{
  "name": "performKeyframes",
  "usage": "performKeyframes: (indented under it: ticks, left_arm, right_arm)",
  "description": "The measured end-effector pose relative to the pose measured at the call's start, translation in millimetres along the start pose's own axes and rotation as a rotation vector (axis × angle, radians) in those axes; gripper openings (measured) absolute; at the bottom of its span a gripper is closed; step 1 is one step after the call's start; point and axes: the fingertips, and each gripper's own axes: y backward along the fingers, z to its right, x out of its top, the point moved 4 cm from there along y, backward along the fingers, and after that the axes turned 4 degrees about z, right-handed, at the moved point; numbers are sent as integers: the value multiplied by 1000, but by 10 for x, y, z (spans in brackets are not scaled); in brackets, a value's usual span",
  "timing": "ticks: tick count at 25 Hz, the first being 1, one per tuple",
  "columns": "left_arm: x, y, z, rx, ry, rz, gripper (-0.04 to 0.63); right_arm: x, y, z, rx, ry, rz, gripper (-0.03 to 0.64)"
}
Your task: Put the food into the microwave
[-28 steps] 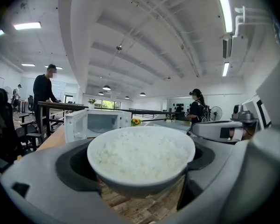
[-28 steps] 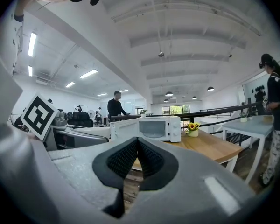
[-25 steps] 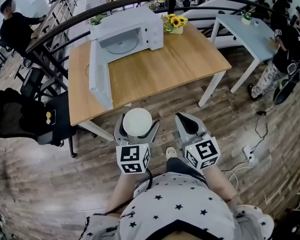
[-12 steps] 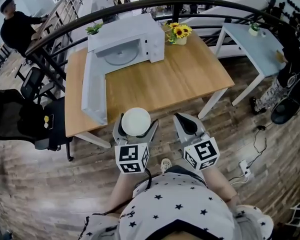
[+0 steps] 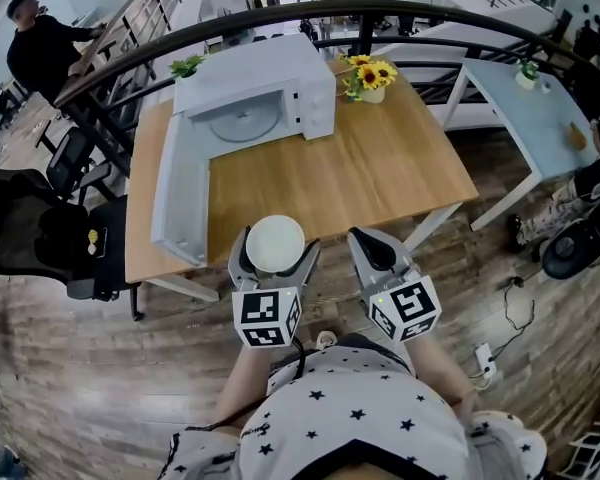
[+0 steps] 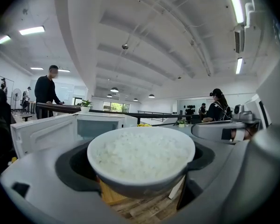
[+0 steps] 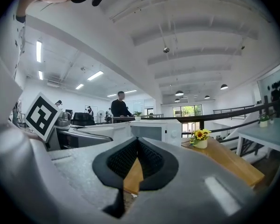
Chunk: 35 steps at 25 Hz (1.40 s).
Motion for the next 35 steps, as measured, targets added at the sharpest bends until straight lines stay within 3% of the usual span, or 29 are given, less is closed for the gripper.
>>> performKeyframes:
  ticks: [16, 35]
  left_arm:
    - [-86, -566, -482, 85, 37, -22, 522]
    - [-7, -1827, -1308, 92, 56, -41, 522]
  right_arm:
    - [-197, -612, 240, 68, -25, -55, 6]
    - [-148, -1995, 738, 111, 11, -81, 6]
